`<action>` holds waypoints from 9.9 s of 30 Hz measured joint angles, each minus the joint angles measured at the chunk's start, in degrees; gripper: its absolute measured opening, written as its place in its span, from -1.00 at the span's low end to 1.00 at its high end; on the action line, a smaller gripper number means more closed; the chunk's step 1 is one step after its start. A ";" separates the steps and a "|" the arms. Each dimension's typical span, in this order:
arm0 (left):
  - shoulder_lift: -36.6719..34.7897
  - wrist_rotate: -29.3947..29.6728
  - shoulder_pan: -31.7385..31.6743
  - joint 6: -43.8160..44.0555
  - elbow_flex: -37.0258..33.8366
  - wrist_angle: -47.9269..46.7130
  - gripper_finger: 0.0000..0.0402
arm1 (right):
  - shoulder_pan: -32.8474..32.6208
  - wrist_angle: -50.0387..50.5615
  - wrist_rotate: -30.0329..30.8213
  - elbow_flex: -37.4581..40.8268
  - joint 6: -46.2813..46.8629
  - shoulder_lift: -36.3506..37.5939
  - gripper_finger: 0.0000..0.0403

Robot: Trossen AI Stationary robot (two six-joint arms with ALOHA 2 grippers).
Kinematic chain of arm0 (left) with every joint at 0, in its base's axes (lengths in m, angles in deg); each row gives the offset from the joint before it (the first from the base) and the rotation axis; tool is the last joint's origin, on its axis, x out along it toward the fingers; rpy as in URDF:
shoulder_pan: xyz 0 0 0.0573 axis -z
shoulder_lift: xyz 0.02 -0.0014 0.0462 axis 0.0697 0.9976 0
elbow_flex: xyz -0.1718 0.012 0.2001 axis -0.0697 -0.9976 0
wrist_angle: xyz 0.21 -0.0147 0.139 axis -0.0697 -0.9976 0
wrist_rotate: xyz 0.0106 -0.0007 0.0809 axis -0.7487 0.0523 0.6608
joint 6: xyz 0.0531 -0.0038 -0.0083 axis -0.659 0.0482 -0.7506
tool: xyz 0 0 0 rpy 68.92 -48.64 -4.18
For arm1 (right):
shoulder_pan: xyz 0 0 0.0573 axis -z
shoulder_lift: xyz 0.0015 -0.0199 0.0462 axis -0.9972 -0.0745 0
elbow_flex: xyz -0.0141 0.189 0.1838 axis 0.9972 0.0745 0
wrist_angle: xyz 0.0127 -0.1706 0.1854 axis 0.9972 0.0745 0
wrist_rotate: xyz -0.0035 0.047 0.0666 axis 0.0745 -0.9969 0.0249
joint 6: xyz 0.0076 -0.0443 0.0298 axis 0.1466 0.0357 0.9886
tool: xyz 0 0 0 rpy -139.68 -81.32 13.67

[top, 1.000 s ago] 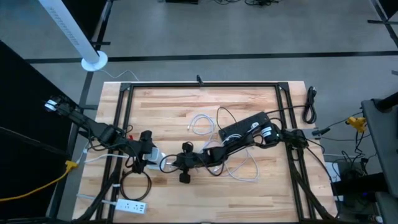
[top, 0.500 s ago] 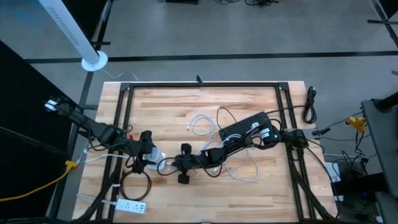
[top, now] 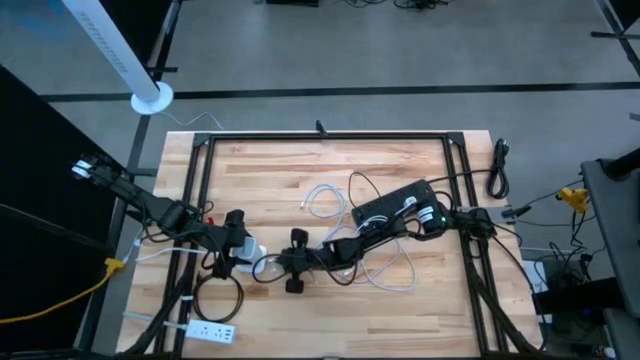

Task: Insert USB
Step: Insert the white charger cable into the top white outlet extension, then move the white outlet to the top of the table

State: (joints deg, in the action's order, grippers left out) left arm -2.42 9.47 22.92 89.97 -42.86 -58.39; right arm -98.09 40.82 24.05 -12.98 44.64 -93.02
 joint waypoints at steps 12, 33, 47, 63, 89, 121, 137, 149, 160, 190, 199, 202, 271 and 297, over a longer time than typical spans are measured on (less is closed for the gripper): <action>0.00 0.05 0.00 0.13 0.00 0.02 0.38 | -0.94 -1.06 1.26 0.00 -1.07 0.70 -1.00; 0.00 0.13 0.04 0.13 0.00 0.07 0.38 | -0.12 1.17 -0.74 -0.04 2.07 0.18 -1.00; 0.00 0.13 0.02 0.11 0.00 0.09 0.38 | -1.02 1.82 3.07 -0.04 0.84 0.48 -1.00; -0.04 0.17 0.02 0.20 0.00 0.35 0.38 | -2.34 -2.92 7.96 -0.02 -0.61 1.90 -1.00; -0.09 0.29 0.00 0.33 -0.02 0.48 0.38 | -1.22 0.34 0.71 0.07 1.01 0.24 -1.00; -0.09 0.46 0.02 0.33 -0.04 0.74 0.38 | -0.22 0.78 -1.49 0.04 -0.02 0.20 -1.00; -0.09 0.52 0.02 -0.28 -0.04 0.87 0.38 | 0.00 1.35 -1.99 -0.11 -0.62 -0.31 -1.00; -0.09 0.52 0.02 -0.71 -0.04 1.03 0.38 | -0.12 0.63 1.97 -0.72 -5.45 -0.47 -1.00; -0.09 0.63 0.02 -0.54 -0.04 1.12 0.38 | -1.99 -0.18 4.17 -0.88 -7.23 -0.45 -1.00; -0.09 0.76 -0.02 -0.54 -0.04 1.53 0.38 | 0.02 -0.54 -0.35 -0.90 -2.93 -1.38 -1.00; -0.09 0.55 0.02 -1.08 -0.04 1.69 0.38 | 0.02 -0.28 -1.93 -4.07 -3.01 -3.14 -1.00; -0.09 0.30 0.04 -1.44 -0.04 1.90 0.38 | 0.09 1.81 -2.18 -6.36 -2.97 -4.09 -1.00; -0.13 10.04 0.90 -4.17 -4.98 12.48 0.38 | 3.63 -8.94 -7.05 -12.52 -1.49 -7.17 0.44; -0.64 10.22 0.87 -3.74 -4.76 12.06 0.38 | 4.01 -0.05 -9.15 -12.07 4.55 -5.98 0.74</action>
State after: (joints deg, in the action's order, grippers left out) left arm -3.06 19.69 23.79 86.23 -47.62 -46.33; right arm -94.08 40.77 14.90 -25.04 49.19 -99.00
